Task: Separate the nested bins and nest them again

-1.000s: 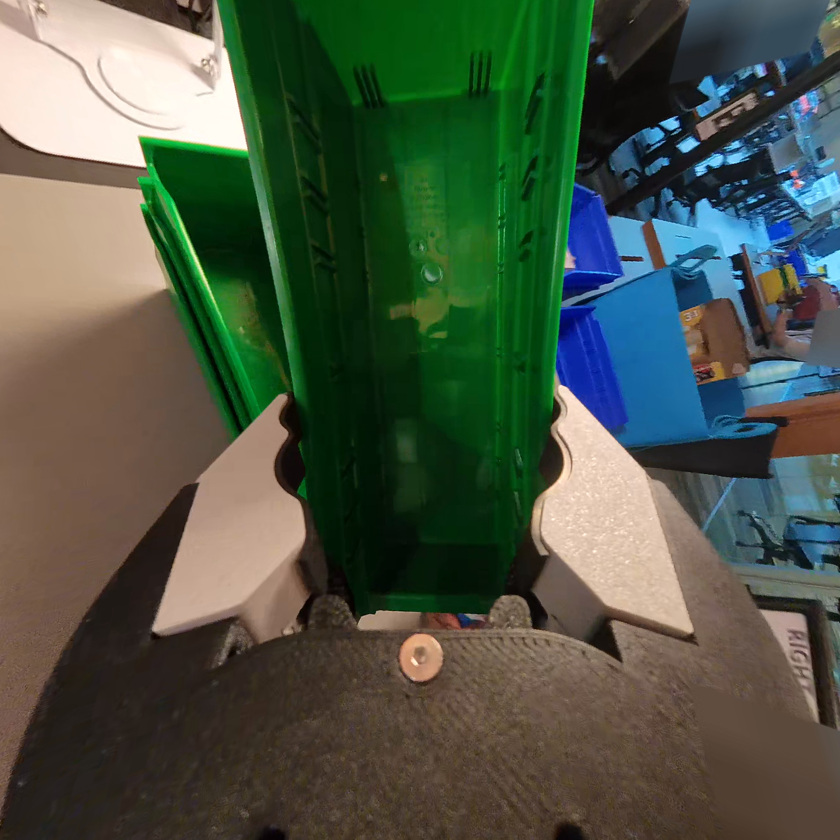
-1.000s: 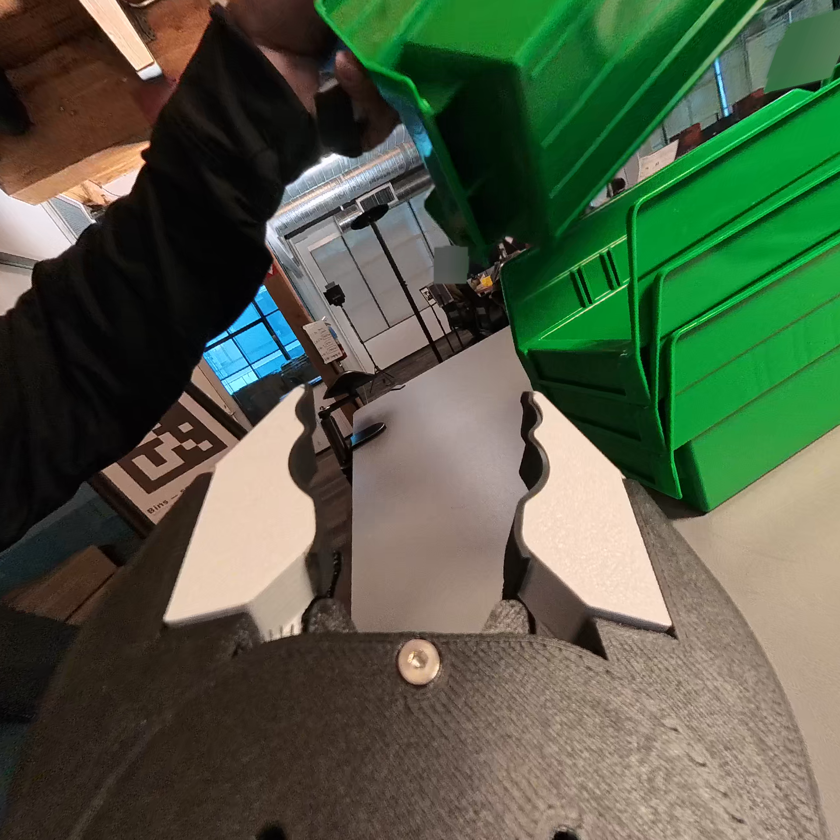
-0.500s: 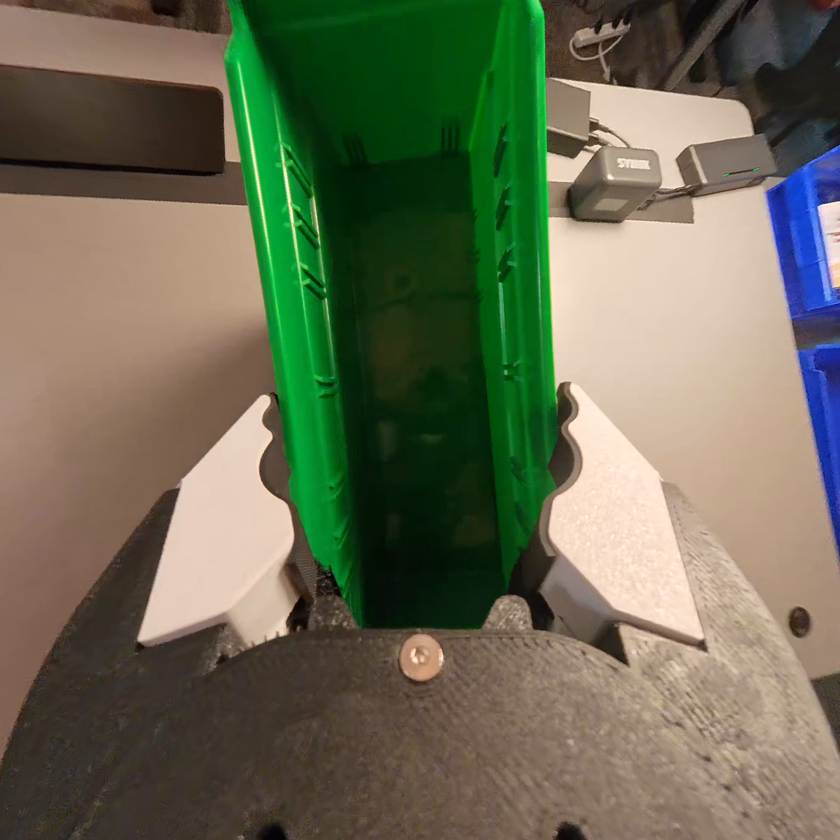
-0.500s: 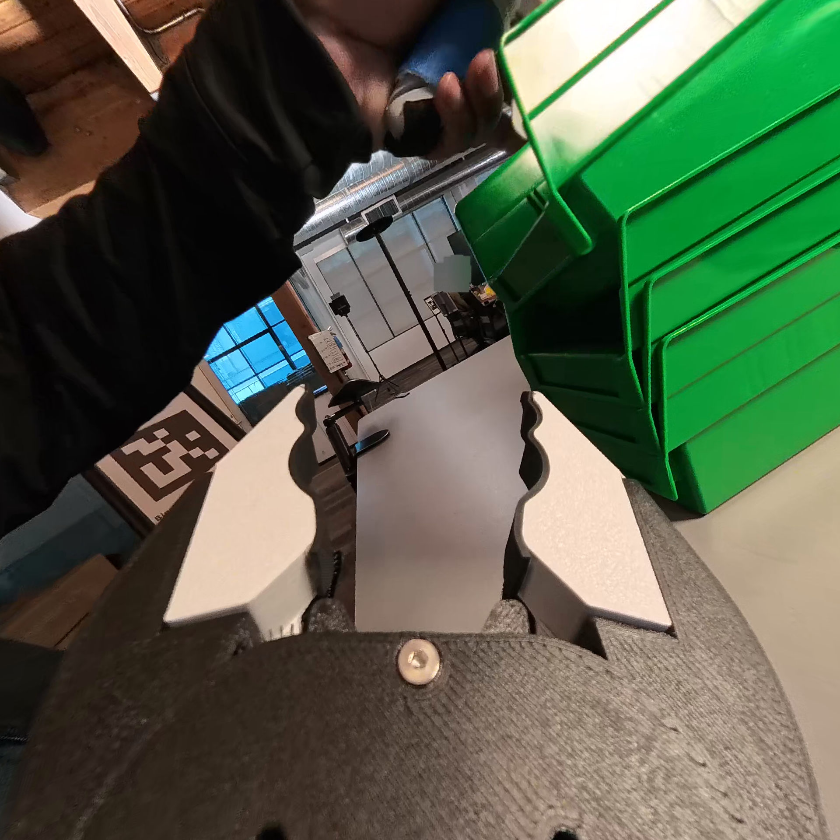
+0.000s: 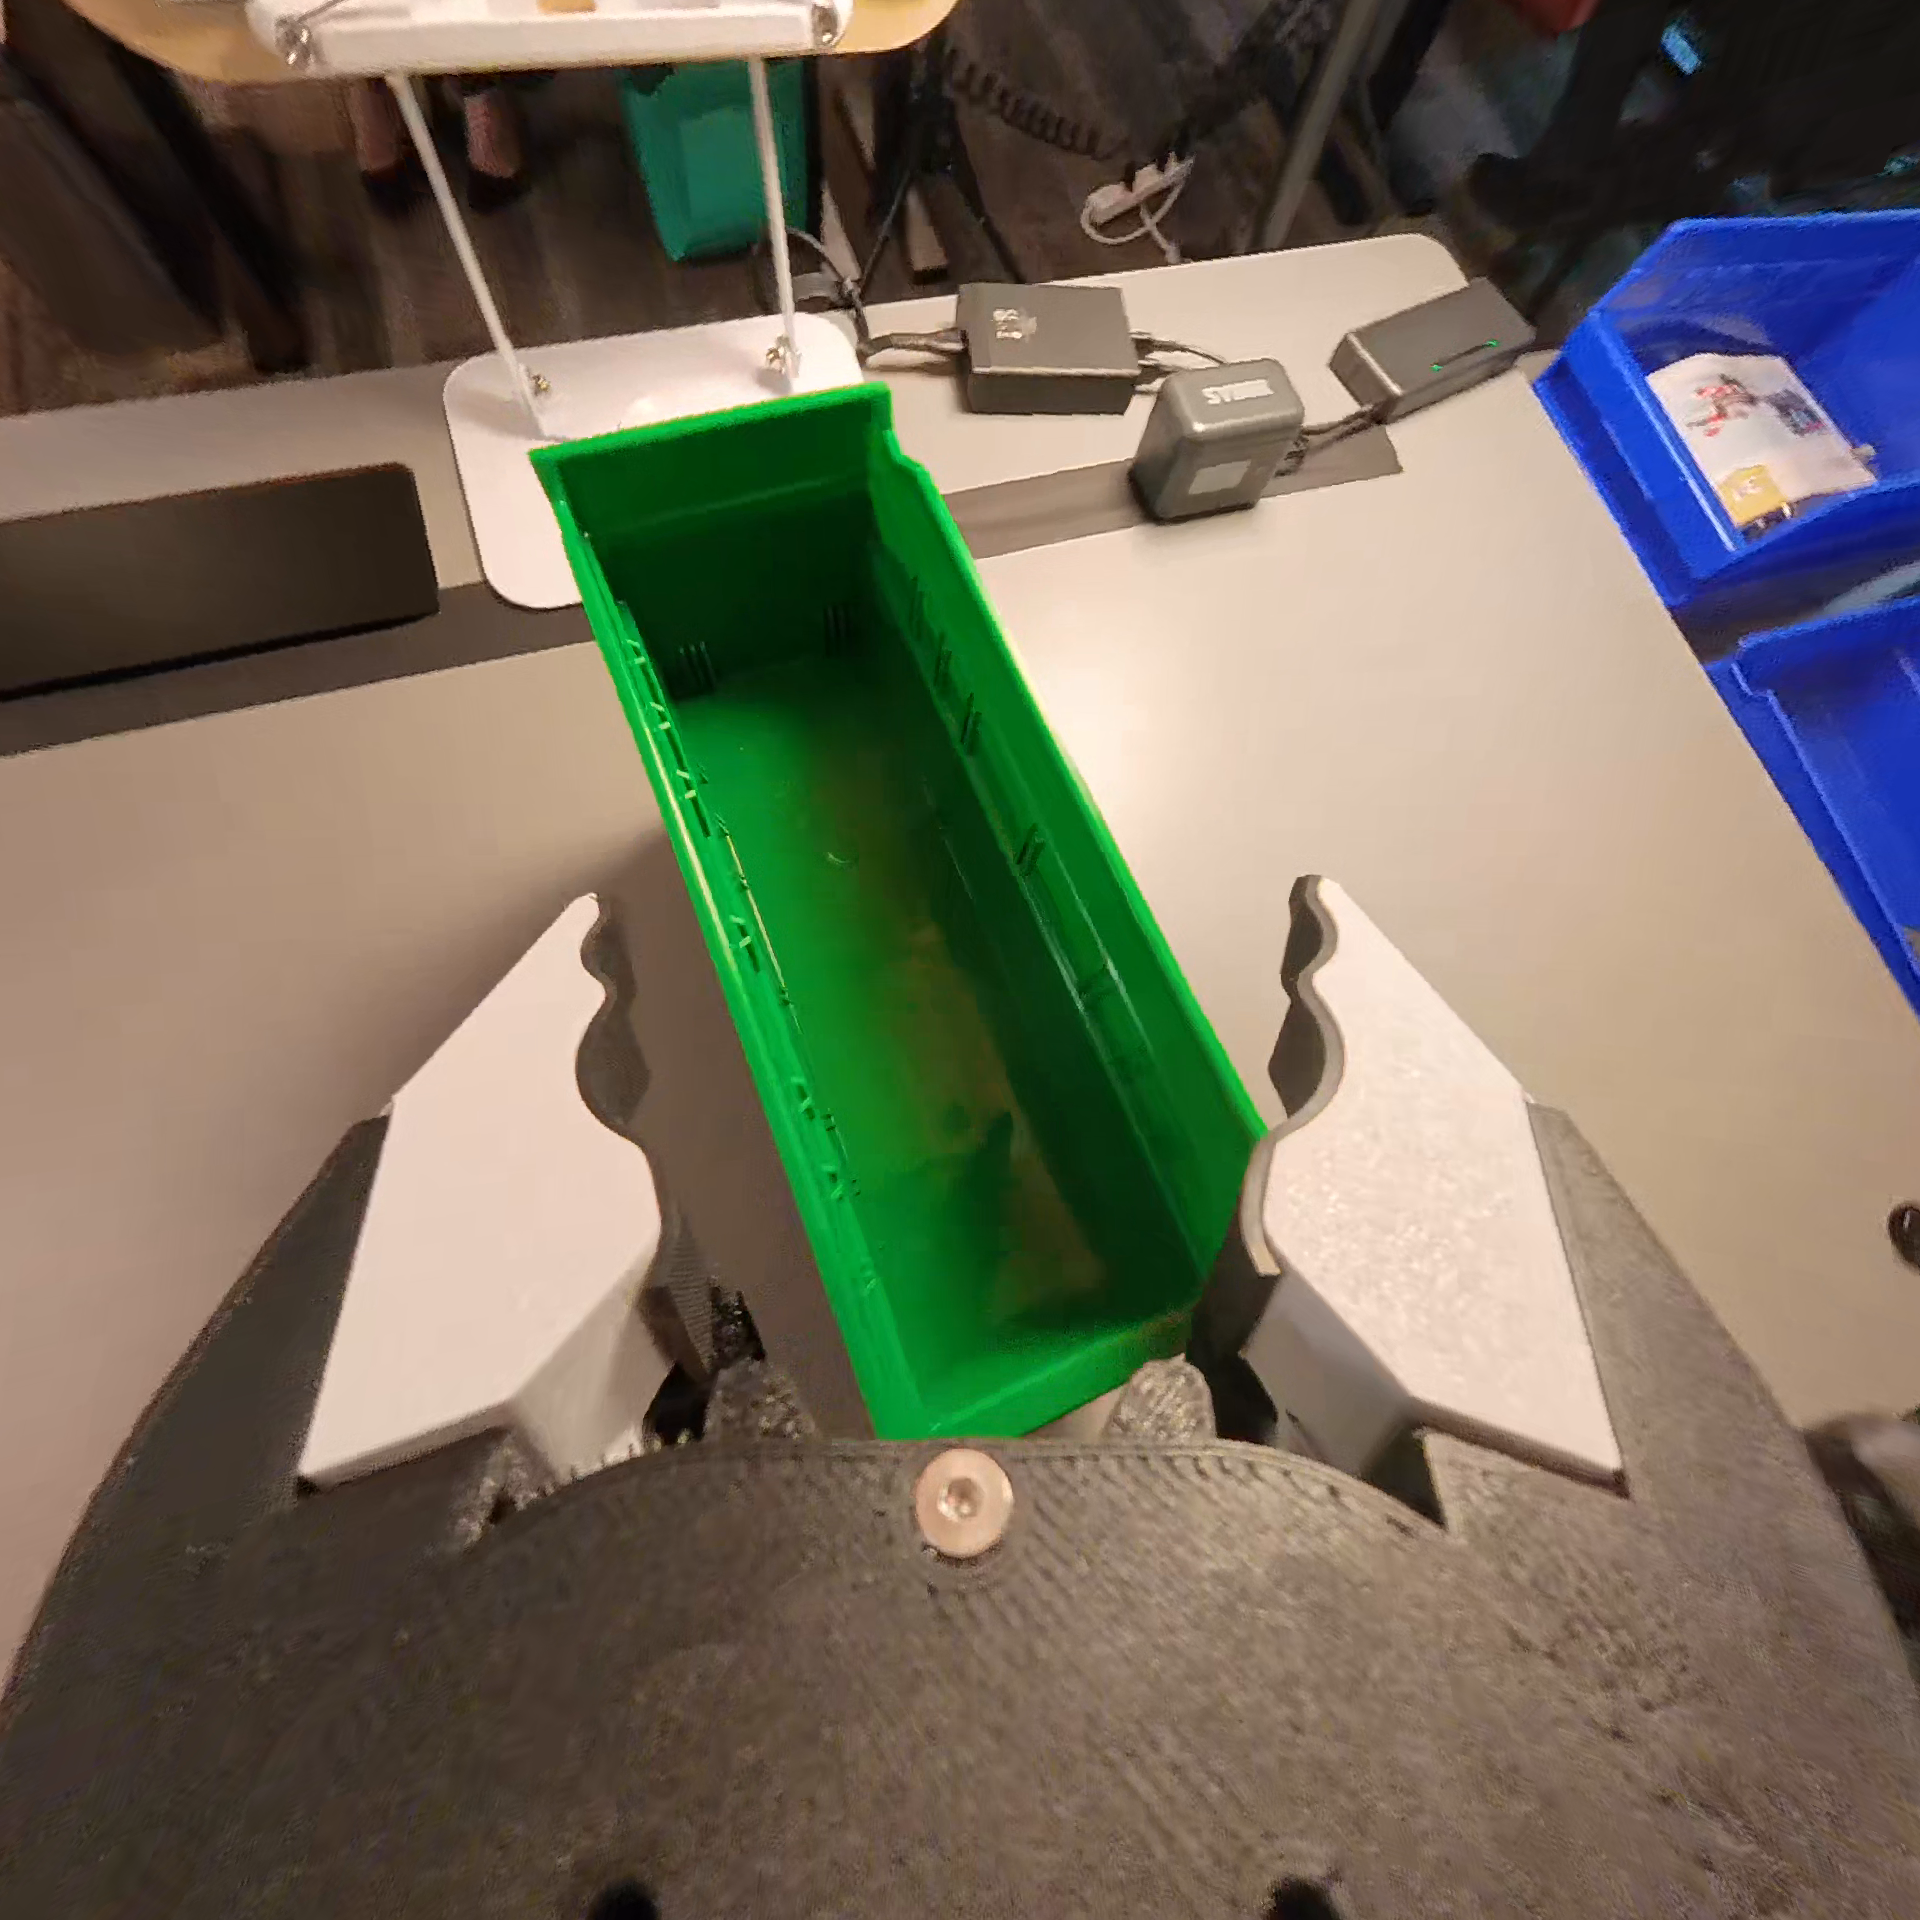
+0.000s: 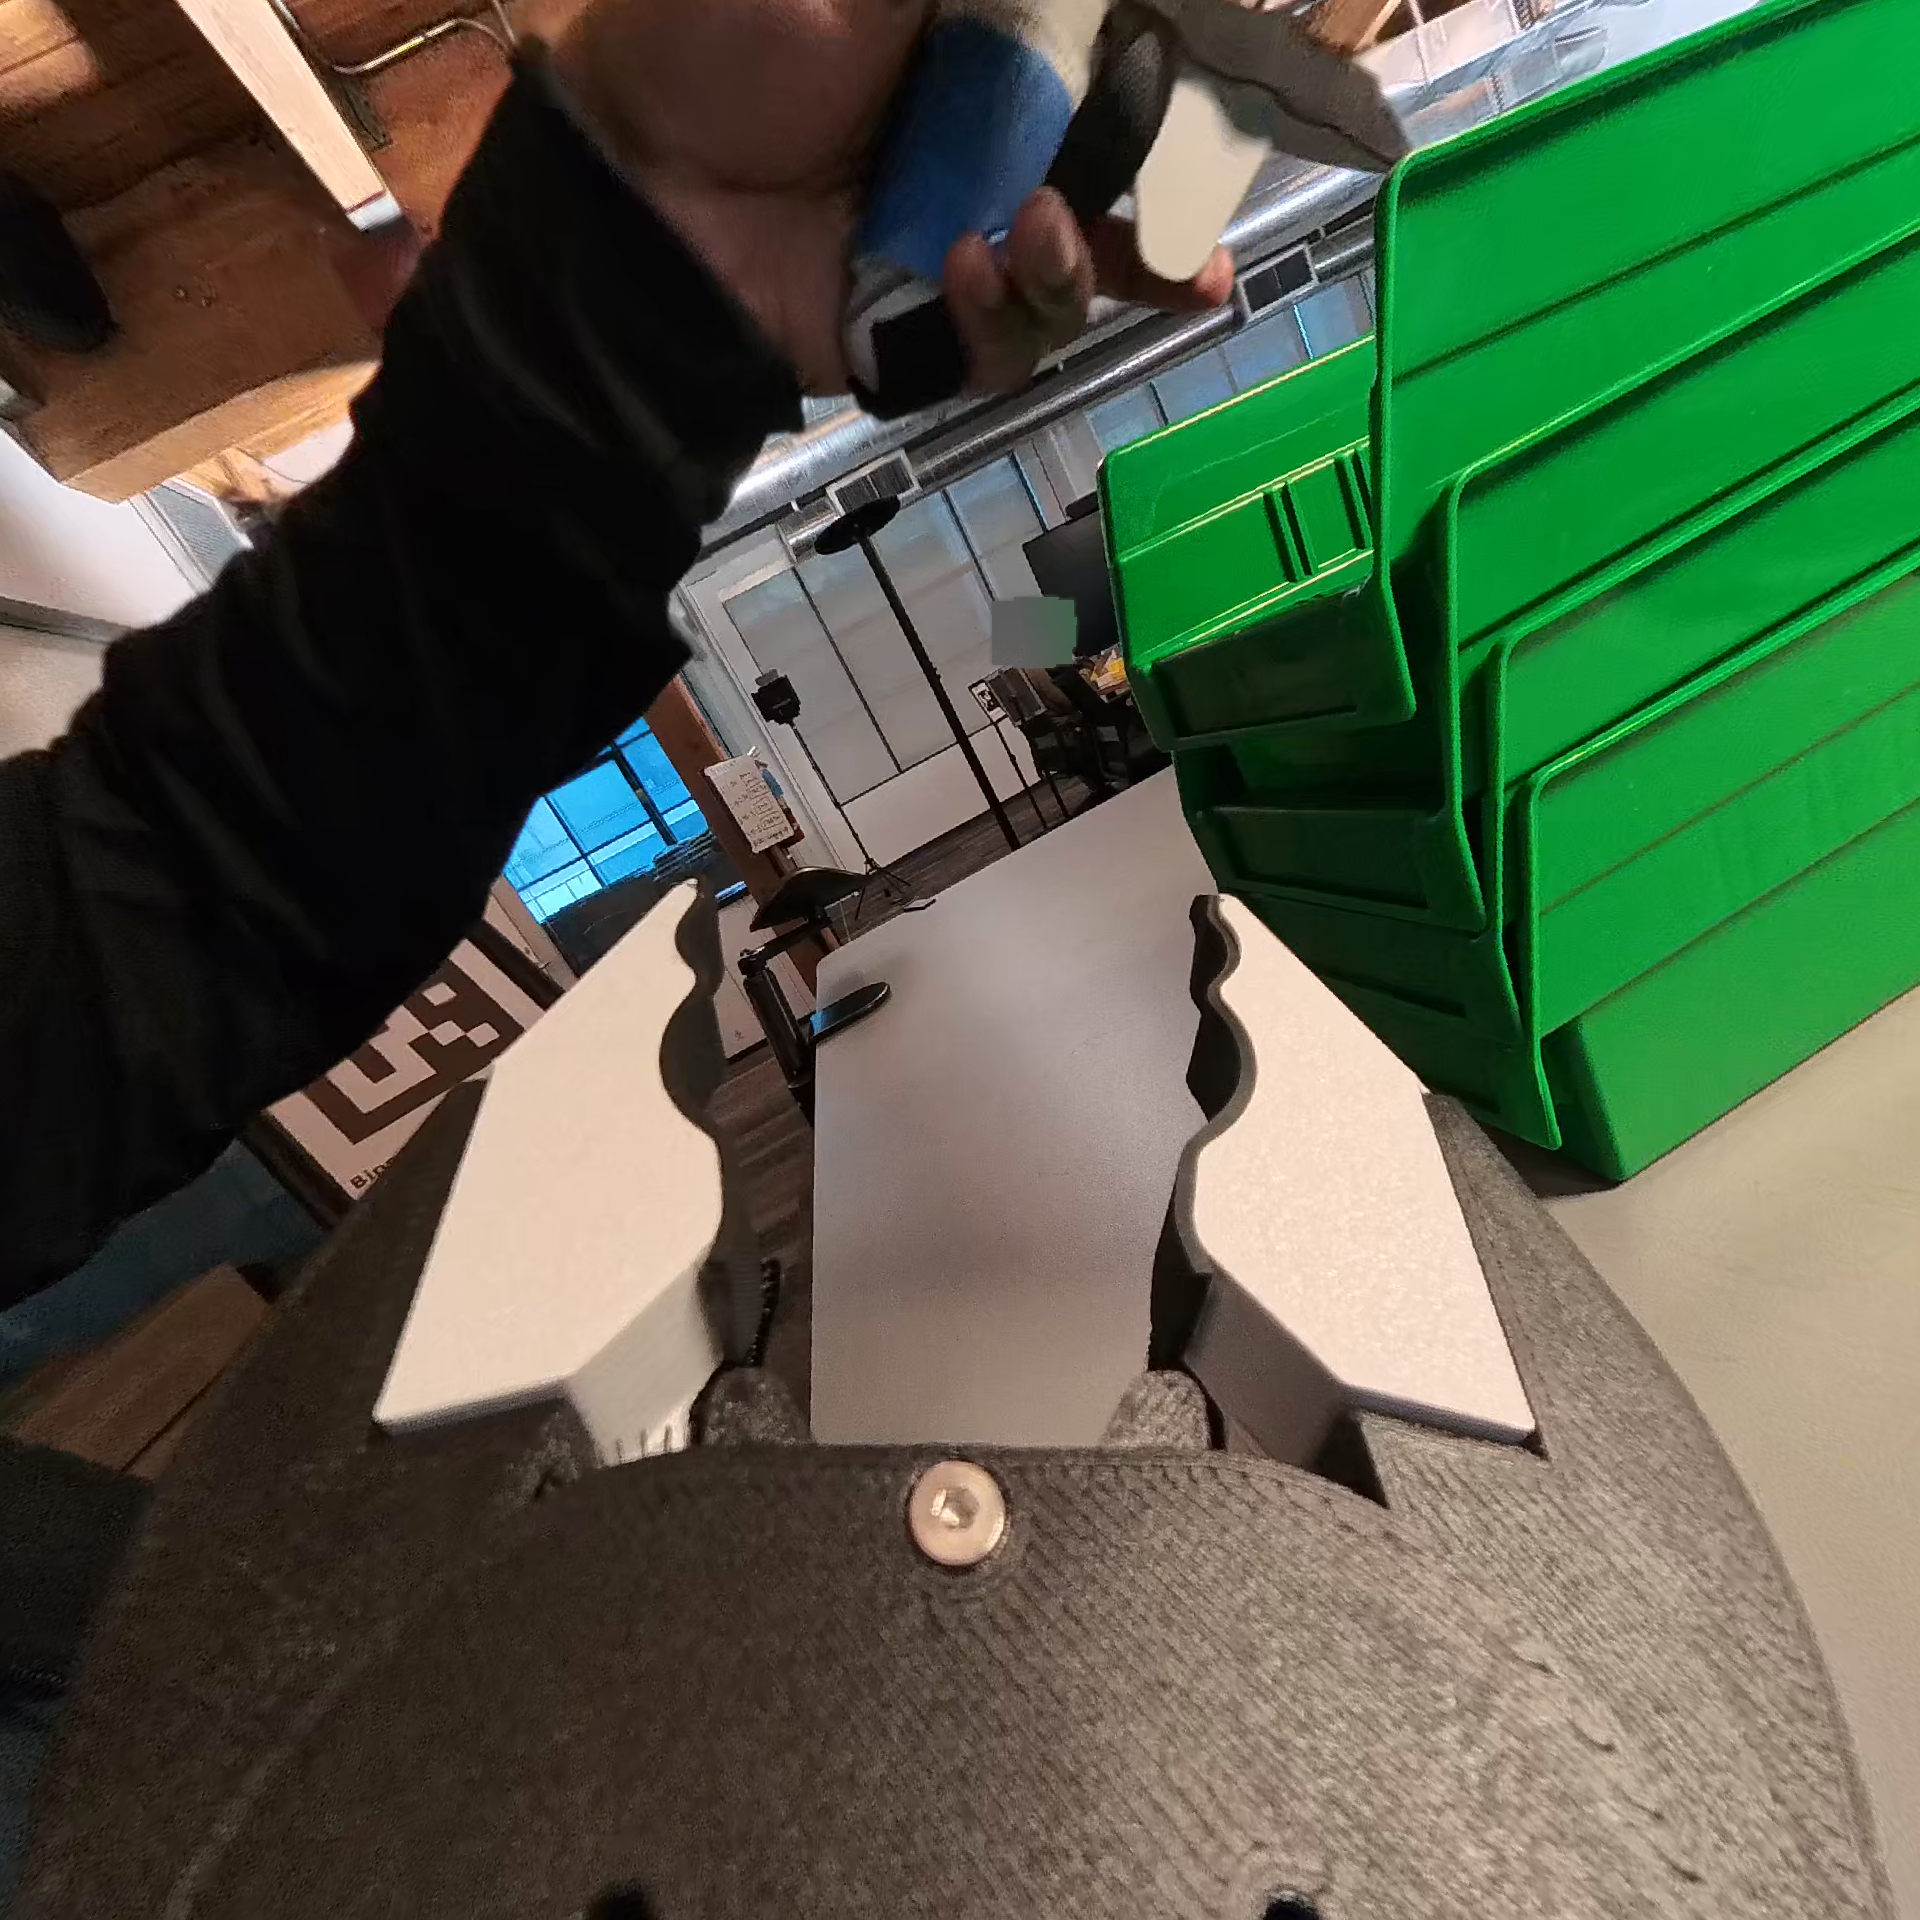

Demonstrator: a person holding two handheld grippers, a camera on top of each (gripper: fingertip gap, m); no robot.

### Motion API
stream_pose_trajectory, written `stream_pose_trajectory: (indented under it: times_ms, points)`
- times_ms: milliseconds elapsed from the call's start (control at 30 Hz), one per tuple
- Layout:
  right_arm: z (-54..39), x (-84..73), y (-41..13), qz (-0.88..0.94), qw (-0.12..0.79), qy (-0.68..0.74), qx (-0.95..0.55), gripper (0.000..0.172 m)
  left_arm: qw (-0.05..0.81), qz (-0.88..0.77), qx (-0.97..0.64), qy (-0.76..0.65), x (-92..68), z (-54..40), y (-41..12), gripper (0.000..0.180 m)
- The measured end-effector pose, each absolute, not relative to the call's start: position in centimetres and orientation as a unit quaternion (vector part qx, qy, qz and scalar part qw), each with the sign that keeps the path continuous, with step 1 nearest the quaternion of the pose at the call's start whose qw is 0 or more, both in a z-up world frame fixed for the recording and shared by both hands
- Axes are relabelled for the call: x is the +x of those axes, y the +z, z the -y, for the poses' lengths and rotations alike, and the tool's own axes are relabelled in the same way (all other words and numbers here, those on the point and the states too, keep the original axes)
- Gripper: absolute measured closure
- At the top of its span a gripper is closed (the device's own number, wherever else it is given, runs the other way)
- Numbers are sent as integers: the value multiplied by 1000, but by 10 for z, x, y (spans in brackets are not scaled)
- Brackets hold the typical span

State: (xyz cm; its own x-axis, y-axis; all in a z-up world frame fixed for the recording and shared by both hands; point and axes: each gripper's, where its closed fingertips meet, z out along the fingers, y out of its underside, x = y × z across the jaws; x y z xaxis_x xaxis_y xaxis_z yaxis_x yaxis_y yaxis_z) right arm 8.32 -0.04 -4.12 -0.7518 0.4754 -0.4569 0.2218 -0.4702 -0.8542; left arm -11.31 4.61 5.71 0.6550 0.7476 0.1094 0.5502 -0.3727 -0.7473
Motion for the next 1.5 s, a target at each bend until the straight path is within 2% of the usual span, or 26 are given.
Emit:
stream_pose_trajectory:
  times_ms: [133, 367, 500, 600, 700, 800, 933, 1000, 1100, 1500]
  points:
    - [0, 82, -42, 510, 82, 783, -347, 80, 415, 336, -834, 138, -111, -14, 55, 59]
    - [-16, 70, -45, 490, 120, 773, -386, 82, 532, 308, -782, 107, -141, 47, 31, 59]
    - [-31, 57, -50, 478, 152, 753, -427, 81, 638, 238, -732, -3, -131, 51, 4, 52]
    - [-36, 39, -62, 498, 166, 714, -464, 78, 678, 204, -704, -61, -116, 52, -23, 52]
    - [-43, 19, -68, 503, 193, 683, -493, 73, 670, 191, -714, -73, -111, 48, -59, 53]
    - [-43, 5, -64, 479, 173, 692, -511, 70, 660, 184, -723, -86, -107, 43, -86, 54]
    - [-46, -13, -59, 467, 181, 686, -528, 70, 670, 192, -702, -143, -103, 43, -82, 58]
    - [-50, -20, -70, 480, 196, 654, -551, 72, 661, 192, -708, -160, -98, 43, -86, 58]
    - [-50, -22, -91, 481, 173, 638, -576, 68, 652, 192, -712, -178, -90, 42, -89, 58]
    - [-38, -1, -80, 498, 166, 672, -522, 73, 644, 211, -722, -139, -104, 47, -91, 58]
